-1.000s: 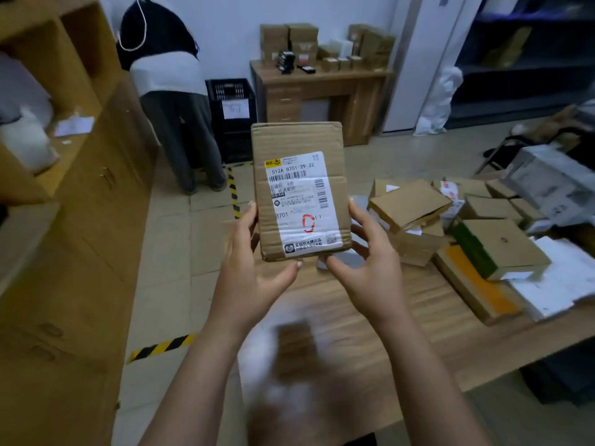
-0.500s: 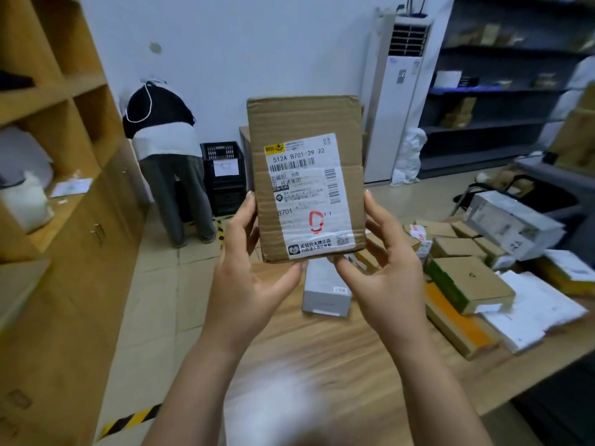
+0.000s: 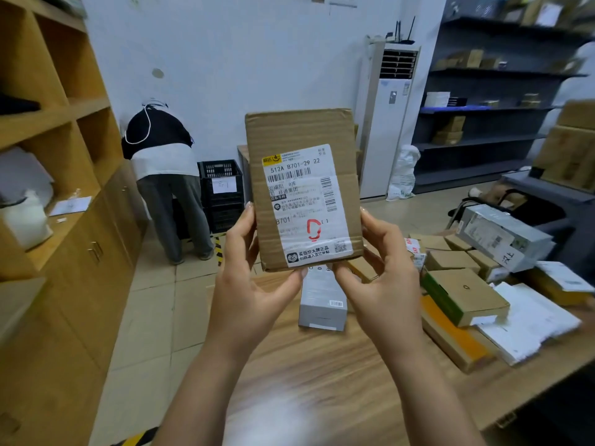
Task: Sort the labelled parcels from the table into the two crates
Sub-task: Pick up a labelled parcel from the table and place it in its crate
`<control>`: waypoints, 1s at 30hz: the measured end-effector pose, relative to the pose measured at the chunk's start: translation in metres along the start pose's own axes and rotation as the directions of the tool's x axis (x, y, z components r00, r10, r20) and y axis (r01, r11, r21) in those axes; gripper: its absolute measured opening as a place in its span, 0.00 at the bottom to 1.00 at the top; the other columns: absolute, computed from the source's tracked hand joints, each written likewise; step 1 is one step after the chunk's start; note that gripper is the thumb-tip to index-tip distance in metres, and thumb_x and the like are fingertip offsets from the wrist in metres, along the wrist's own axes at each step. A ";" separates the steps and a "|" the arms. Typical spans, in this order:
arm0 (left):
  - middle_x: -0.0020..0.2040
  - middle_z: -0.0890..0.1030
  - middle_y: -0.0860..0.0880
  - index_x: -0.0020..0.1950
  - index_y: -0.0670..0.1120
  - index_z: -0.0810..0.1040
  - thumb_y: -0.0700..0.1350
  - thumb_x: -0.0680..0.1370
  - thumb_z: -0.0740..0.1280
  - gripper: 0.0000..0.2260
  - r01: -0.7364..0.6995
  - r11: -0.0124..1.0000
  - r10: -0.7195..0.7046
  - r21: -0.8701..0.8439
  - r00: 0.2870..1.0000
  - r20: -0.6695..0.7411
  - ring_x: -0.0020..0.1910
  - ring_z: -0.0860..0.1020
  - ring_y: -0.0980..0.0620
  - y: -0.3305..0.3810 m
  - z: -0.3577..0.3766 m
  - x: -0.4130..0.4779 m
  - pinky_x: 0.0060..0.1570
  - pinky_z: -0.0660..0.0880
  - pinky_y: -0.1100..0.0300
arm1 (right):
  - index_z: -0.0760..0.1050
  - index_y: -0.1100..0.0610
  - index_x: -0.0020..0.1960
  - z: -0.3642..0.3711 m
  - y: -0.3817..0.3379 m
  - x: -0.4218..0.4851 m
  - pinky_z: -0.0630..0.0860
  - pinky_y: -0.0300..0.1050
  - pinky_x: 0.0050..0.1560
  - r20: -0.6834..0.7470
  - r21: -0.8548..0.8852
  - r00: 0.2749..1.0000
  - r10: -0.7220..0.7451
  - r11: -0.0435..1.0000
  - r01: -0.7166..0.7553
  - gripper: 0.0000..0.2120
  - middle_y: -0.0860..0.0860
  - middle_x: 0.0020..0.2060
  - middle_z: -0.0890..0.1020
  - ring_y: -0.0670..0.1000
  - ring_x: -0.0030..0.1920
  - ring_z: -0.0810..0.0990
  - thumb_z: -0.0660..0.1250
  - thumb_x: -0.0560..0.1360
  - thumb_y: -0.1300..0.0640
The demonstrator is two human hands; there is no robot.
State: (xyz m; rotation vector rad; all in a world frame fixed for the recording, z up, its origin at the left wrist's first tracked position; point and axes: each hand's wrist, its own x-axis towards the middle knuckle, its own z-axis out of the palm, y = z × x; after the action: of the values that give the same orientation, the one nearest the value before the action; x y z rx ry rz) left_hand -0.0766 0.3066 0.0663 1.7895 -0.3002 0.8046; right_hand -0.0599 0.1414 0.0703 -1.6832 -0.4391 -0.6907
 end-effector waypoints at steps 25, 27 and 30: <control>0.71 0.71 0.52 0.74 0.45 0.61 0.44 0.66 0.77 0.41 0.109 0.988 -0.090 -0.112 0.983 0.158 0.67 0.72 0.57 -0.009 0.058 -0.025 0.66 0.71 0.54 | 0.70 0.55 0.69 -0.058 0.026 -0.026 0.74 0.38 0.63 -0.050 -0.136 0.988 0.144 0.979 -0.149 0.32 0.45 0.62 0.79 0.39 0.62 0.76 0.75 0.68 0.68; 0.71 0.71 0.52 0.74 0.46 0.61 0.44 0.65 0.77 0.41 0.145 0.981 -0.116 -0.132 0.972 0.203 0.68 0.72 0.56 -0.011 0.077 -0.028 0.67 0.71 0.52 | 0.70 0.54 0.69 -0.076 0.034 -0.029 0.76 0.43 0.63 -0.067 -0.141 0.980 0.188 0.970 -0.196 0.32 0.43 0.61 0.79 0.39 0.61 0.77 0.74 0.68 0.68; 0.71 0.71 0.51 0.75 0.47 0.61 0.46 0.65 0.77 0.42 0.194 0.969 -0.145 -0.153 0.948 0.282 0.68 0.72 0.56 -0.010 0.110 -0.034 0.67 0.70 0.50 | 0.69 0.44 0.66 -0.105 0.044 -0.035 0.77 0.47 0.62 -0.106 -0.154 0.962 0.252 0.952 -0.266 0.33 0.36 0.58 0.78 0.39 0.61 0.77 0.74 0.68 0.69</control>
State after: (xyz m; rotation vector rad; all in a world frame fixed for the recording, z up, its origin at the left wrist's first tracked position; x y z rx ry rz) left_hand -0.0551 0.2041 0.0179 1.7258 -0.3773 0.3974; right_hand -0.0797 0.0324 0.0271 -1.8204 -0.0967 -0.6144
